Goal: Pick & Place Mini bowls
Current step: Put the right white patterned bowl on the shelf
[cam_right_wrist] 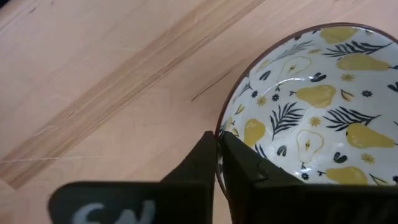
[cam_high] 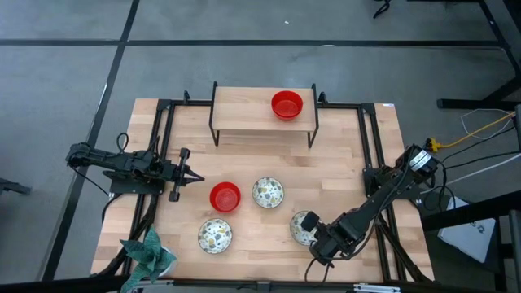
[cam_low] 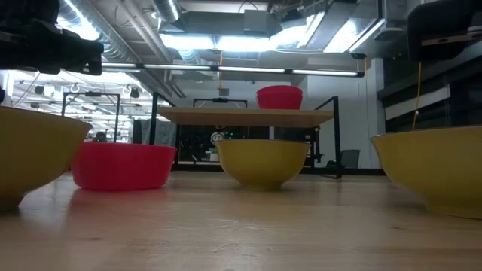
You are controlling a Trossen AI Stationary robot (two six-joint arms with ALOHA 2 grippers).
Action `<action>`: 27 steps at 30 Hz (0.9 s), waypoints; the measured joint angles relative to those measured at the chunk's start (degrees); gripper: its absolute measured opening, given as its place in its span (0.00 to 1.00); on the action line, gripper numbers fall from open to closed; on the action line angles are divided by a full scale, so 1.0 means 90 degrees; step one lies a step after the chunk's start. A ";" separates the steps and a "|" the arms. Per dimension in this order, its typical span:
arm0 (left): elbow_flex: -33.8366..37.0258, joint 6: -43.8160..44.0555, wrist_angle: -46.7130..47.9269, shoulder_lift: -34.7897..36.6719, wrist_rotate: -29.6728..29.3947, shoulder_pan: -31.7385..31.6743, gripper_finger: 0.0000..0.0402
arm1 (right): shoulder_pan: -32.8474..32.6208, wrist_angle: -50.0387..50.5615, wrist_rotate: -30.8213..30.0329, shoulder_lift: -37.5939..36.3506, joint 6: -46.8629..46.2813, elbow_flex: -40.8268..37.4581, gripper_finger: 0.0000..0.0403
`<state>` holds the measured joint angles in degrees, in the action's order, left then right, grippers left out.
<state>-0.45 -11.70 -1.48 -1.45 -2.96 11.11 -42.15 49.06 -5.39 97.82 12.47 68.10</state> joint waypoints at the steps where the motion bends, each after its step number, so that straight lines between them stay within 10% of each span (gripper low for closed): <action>1: 0.0000 -0.0002 0.0000 0.0002 0.0000 0.0000 0.01 | 0.0000 -0.0001 0.0003 0.0000 0.0000 0.0000 0.04; 27: -0.0001 0.0000 0.0001 0.0001 0.0000 -0.0001 0.01 | -0.0005 0.0058 -0.0881 0.0002 0.0000 0.0210 0.00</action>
<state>-0.46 -11.70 -1.47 -1.44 -2.96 11.10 -42.19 49.58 -13.31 97.84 12.47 69.98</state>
